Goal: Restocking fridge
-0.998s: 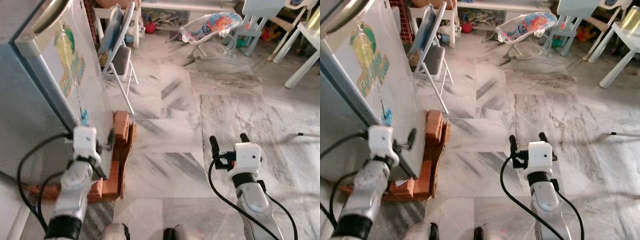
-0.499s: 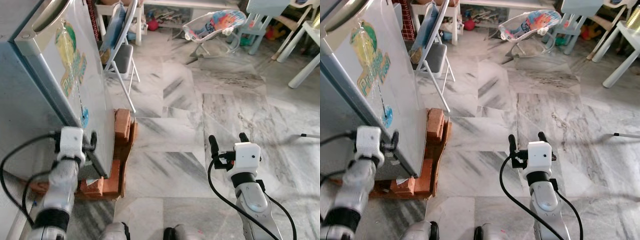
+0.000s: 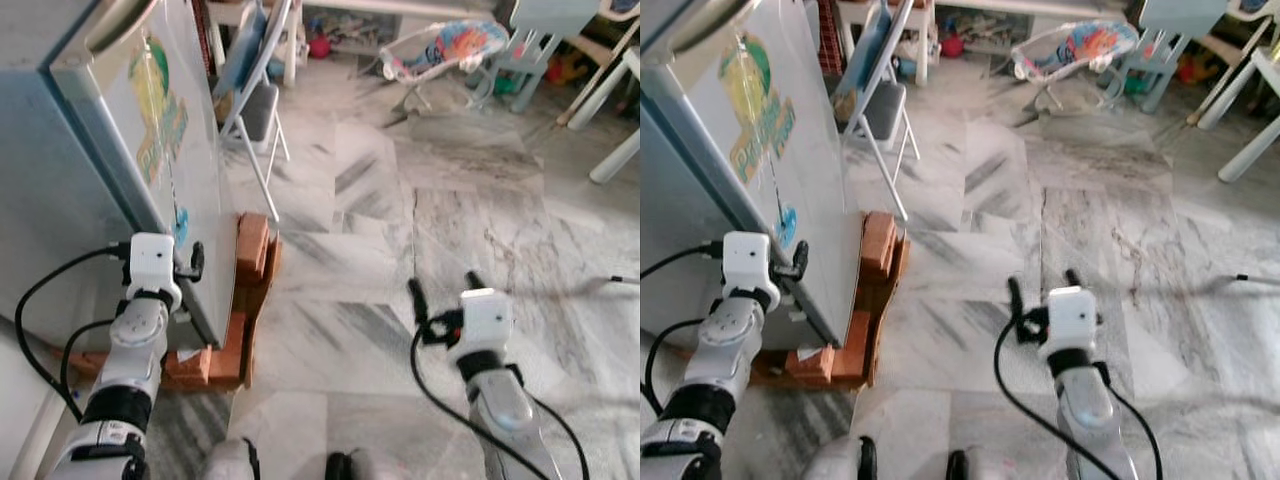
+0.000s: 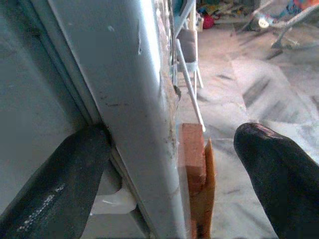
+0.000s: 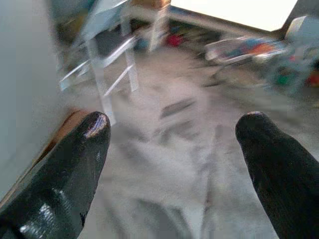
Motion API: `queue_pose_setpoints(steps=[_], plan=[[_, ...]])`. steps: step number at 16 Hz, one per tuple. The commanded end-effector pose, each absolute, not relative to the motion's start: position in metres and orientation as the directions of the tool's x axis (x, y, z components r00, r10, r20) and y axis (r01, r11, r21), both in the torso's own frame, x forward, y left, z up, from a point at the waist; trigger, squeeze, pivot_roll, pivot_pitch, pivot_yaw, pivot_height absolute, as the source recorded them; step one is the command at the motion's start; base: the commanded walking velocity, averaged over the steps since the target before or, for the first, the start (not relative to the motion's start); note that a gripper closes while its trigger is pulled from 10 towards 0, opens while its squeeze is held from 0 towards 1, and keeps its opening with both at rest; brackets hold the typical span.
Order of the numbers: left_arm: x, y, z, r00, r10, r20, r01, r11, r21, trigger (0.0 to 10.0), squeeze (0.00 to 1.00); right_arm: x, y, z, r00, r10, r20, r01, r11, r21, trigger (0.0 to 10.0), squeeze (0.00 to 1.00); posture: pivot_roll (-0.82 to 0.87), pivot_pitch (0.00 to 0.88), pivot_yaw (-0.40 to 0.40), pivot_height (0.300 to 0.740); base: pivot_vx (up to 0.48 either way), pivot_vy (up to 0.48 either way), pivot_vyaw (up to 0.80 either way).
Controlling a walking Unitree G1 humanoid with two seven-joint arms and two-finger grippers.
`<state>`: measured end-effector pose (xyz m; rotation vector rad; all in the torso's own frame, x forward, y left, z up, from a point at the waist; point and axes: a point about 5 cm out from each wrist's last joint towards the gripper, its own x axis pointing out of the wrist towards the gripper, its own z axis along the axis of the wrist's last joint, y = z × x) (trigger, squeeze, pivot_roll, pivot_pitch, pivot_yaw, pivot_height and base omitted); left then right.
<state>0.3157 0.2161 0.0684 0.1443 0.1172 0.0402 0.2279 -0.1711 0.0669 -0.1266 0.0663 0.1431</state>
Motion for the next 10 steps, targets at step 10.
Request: queue_pose_setpoints(steps=[10], plan=[[0.302, 0.099, 0.096, 0.872, -0.489, 0.011, 0.489, 0.872, -0.040, 10.0, 0.00, 0.216, -0.171, 0.042, 0.953, 0.181, -0.243, -0.203, 0.977, -0.069, 10.0, 0.00, 0.00, 0.116, -0.058, 0.740, 0.000, 0.000, 0.00]])
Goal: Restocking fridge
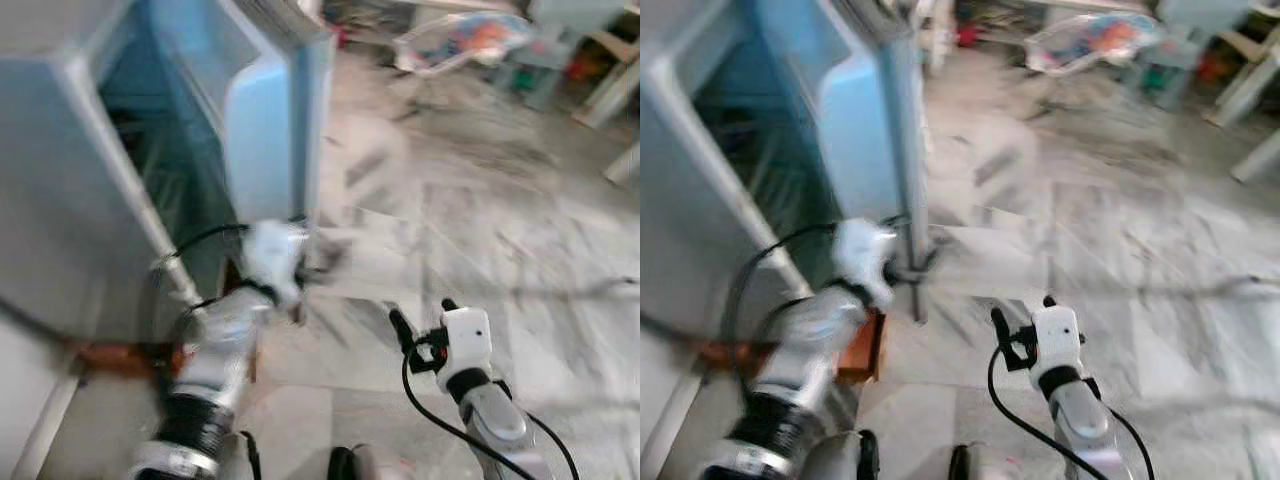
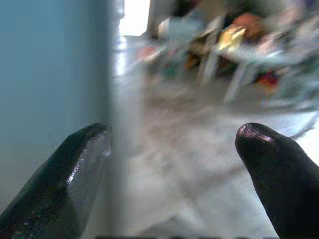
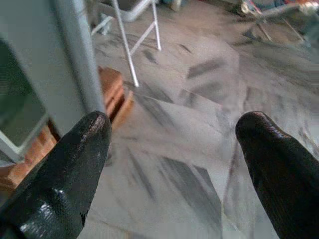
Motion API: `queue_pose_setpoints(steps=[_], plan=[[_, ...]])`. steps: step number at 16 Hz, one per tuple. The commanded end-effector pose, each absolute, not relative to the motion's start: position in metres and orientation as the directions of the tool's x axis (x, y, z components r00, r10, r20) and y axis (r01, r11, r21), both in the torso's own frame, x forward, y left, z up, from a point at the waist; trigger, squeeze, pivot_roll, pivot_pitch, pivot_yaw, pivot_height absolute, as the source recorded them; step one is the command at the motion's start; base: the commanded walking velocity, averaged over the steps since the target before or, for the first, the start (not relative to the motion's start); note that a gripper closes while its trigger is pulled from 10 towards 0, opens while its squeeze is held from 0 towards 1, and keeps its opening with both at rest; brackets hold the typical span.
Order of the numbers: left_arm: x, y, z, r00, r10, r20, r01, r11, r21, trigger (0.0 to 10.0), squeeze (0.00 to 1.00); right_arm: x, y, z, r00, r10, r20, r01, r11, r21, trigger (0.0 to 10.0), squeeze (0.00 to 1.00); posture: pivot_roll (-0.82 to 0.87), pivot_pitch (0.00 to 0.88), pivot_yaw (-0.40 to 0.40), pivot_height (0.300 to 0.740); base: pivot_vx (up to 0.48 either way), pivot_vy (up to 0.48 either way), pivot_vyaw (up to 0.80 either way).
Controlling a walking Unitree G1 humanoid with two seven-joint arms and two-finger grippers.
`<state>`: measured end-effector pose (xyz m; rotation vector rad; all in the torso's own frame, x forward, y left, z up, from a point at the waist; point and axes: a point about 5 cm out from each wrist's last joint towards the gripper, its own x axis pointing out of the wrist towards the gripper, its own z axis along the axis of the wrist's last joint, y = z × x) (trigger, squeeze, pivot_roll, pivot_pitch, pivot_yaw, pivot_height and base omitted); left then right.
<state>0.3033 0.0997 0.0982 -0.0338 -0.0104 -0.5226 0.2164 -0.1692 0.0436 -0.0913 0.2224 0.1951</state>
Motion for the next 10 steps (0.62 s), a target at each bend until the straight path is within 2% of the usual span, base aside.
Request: queue_pose_setpoints(steps=[1, 2, 3, 6, 7, 10], plan=[[0.304, 0.118, 0.091, 0.899, -0.438, -0.028, 0.438, 0.899, -0.017, 10.0, 0.00, 0.214, -0.172, 0.040, 0.951, 0.184, -0.248, -0.207, 0.976, -0.070, 10.0, 0.00, 0.00, 0.117, -0.058, 0.740, 0.000, 0.000, 0.00], [0.303, 0.126, 0.090, 0.909, -0.415, -0.042, 0.415, 0.910, -0.014, 10.0, 0.00, 0.214, -0.172, 0.040, 0.951, 0.184, -0.250, -0.208, 0.976, -0.070, 10.0, 0.00, 0.00, 0.117, -0.058, 0.740, 0.000, 0.000, 0.00], [0.298, 0.147, 0.085, 0.930, -0.360, -0.067, 0.362, 0.932, 0.013, 10.0, 0.00, 0.217, -0.169, 0.045, 0.961, 0.188, -0.204, -0.201, 0.979, -0.045, 10.0, 0.00, 0.01, 0.114, -0.052, 0.740, 0.000, 0.000, 0.00], [0.284, 0.168, 0.074, 0.955, -0.282, -0.091, 0.286, 0.957, 0.035, 10.0, 0.00, 0.224, -0.165, 0.060, 0.980, 0.172, -0.099, -0.176, 0.984, -0.037, 10.0, 0.00, 0.01, 0.110, -0.048, 0.740, 0.000, 0.000, 0.00], [0.273, 0.176, 0.070, 0.972, -0.221, -0.080, 0.225, 0.973, 0.049, 10.0, 0.00, 0.230, -0.170, 0.067, 0.992, 0.112, -0.058, -0.116, 0.990, -0.074, 10.0, 0.00, 0.00, 0.106, -0.053, 0.740, 0.000, -0.285, 0.00], [0.260, 0.174, 0.060, 0.969, -0.222, -0.110, 0.229, 0.972, 0.049, 10.0, 0.00, 0.237, -0.174, 0.069, 0.997, 0.065, -0.041, -0.068, 0.995, -0.071, 10.0, 0.00, 0.01, 0.100, -0.051, 0.740, 0.269, -0.355, 0.00]])
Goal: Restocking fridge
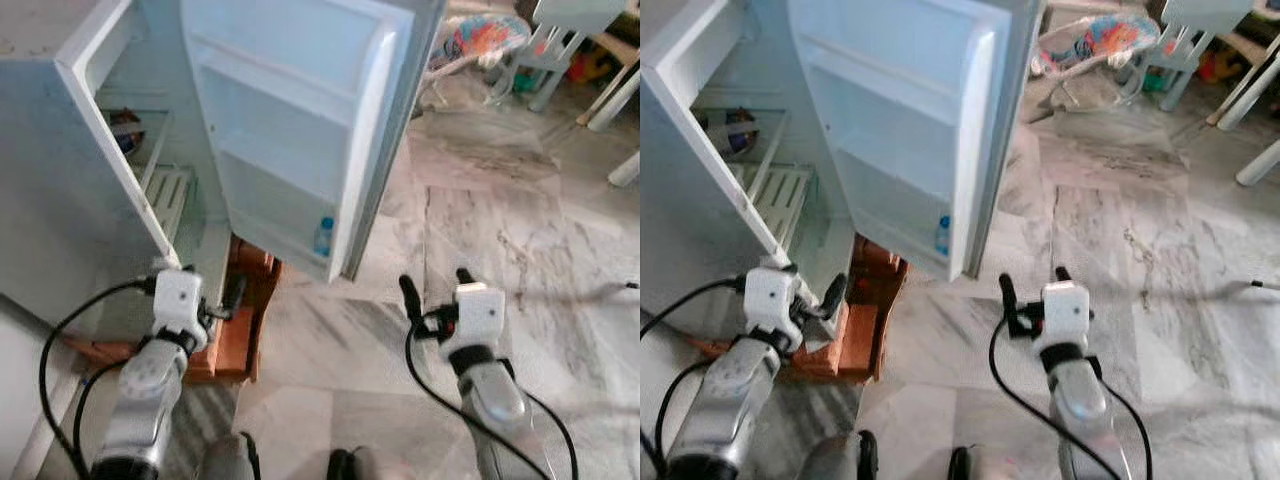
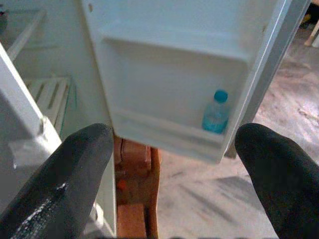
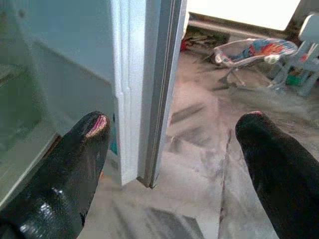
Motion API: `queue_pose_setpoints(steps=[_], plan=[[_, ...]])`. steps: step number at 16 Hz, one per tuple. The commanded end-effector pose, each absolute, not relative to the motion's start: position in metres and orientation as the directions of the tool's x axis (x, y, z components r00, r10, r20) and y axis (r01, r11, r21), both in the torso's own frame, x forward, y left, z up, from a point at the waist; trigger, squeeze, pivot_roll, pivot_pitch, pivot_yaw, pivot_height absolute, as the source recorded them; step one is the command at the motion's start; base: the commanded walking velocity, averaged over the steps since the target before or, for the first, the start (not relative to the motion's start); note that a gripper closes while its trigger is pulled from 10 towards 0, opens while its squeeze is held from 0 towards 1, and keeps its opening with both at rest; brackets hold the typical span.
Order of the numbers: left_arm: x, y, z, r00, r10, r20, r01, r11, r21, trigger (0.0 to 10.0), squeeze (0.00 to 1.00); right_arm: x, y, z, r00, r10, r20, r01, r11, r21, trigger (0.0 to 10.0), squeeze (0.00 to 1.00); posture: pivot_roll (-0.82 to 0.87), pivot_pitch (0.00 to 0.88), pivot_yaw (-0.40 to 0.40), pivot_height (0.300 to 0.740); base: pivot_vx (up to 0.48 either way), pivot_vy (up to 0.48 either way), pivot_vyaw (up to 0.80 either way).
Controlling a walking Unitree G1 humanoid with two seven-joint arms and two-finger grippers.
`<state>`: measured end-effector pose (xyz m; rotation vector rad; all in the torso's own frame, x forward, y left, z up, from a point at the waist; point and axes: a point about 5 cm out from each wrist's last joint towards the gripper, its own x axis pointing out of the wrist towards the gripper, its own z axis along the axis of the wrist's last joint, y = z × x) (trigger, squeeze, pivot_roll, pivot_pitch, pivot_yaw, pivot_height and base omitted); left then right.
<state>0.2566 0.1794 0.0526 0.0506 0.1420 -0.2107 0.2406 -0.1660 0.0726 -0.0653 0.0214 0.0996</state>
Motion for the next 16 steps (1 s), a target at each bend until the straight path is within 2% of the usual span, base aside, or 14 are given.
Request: queue_pose_setpoints(steps=[1, 8, 15, 16], plan=[[0.259, 0.171, 0.059, 0.968, -0.224, -0.113, 0.230, 0.972, 0.041, 10.0, 0.00, 0.240, -0.175, 0.069, 0.997, 0.060, -0.039, -0.063, 0.995, -0.072, 10.0, 0.00, 0.01, 0.095, -0.052, 0.740, 0.285, -0.371, -0.54], [0.271, 0.161, 0.068, 0.967, -0.241, -0.078, 0.245, 0.968, 0.046, 10.0, 0.00, 0.245, -0.174, 0.071, 0.999, 0.041, -0.012, -0.041, 0.996, -0.082, 10.0, 0.00, 0.02, 0.093, -0.045, 0.740, 0.322, -0.348, -0.77], [0.295, 0.154, 0.071, 0.977, -0.200, -0.079, 0.208, 0.973, 0.102, 10.0, 0.00, 0.250, -0.171, 0.075, 0.998, 0.061, 0.007, -0.061, 0.995, -0.076, 10.0, 0.00, 0.01, 0.090, -0.052, 0.740, 0.469, 0.000, 0.00], [0.301, 0.157, 0.074, 0.981, -0.180, -0.071, 0.188, 0.975, 0.122, 10.0, 0.00, 0.250, -0.170, 0.078, 0.996, 0.085, 0.024, -0.082, 0.990, -0.115, 10.0, 0.00, 0.01, 0.090, -0.052, 0.740, 0.480, 0.000, 0.00]])
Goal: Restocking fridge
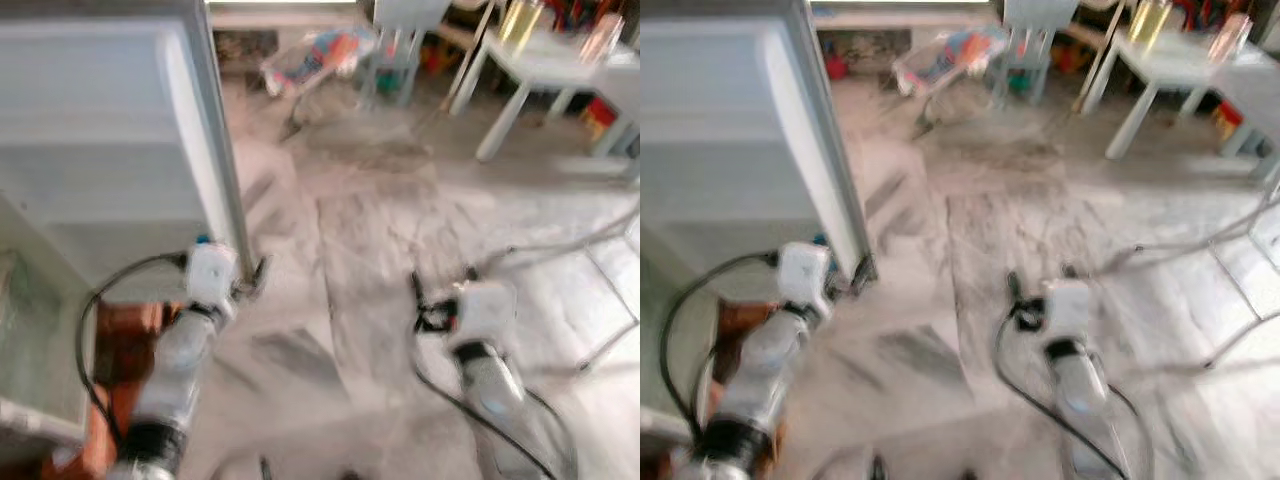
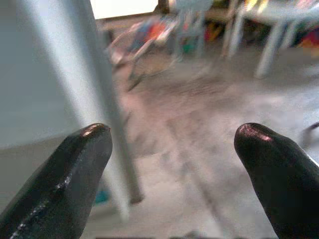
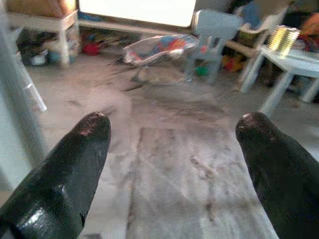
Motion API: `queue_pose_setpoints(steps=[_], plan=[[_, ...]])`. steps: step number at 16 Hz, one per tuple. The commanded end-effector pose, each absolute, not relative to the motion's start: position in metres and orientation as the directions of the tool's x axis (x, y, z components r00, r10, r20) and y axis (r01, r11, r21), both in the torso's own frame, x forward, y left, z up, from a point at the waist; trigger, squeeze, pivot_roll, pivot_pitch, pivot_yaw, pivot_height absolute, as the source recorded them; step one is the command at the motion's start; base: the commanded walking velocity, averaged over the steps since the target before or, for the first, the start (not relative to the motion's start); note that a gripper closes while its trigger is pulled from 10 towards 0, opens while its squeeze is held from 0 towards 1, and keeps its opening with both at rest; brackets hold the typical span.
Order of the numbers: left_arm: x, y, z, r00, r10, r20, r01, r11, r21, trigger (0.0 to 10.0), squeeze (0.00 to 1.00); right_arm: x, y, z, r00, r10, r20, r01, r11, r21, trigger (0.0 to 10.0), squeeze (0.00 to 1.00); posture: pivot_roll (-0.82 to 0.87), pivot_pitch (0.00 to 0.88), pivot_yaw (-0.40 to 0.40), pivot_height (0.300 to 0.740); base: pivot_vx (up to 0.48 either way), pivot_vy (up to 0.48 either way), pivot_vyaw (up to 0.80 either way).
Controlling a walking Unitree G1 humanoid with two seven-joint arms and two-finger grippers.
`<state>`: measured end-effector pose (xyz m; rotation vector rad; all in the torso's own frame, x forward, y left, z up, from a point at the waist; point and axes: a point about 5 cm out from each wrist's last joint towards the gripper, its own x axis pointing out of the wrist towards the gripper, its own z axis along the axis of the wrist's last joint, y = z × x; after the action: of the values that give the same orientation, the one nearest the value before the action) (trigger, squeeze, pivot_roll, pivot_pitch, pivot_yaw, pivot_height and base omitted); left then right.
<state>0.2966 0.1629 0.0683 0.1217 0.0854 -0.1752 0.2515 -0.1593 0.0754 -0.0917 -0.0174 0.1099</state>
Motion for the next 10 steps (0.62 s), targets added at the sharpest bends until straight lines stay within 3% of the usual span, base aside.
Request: queue_pose_setpoints(steps=[1, 6, 10], plan=[[0.304, 0.157, 0.075, 0.981, -0.181, -0.068, 0.188, 0.974, 0.126, 10.0, 0.00, 0.250, -0.169, 0.080, 0.995, 0.096, 0.039, -0.091, 0.988, -0.122, 10.0, 0.00, 0.01, 0.090, -0.052, 0.740, 0.480, 0.000, 0.51], [0.315, 0.153, 0.081, 0.981, -0.190, -0.042, 0.194, 0.972, 0.136, 10.0, 0.00, 0.249, -0.167, 0.079, 0.995, 0.090, 0.038, -0.085, 0.988, -0.127, 10.0, 0.00, 0.00, 0.092, -0.049, 0.740, 0.480, 0.000, 0.66], [0.320, 0.144, 0.079, 0.976, -0.212, -0.046, 0.216, 0.963, 0.158, 10.0, 0.00, 0.250, -0.168, 0.080, 0.996, 0.084, 0.043, -0.079, 0.990, -0.113, 10.0, 0.00, 0.00, 0.091, -0.048, 0.740, 0.480, 0.000, 0.00]])
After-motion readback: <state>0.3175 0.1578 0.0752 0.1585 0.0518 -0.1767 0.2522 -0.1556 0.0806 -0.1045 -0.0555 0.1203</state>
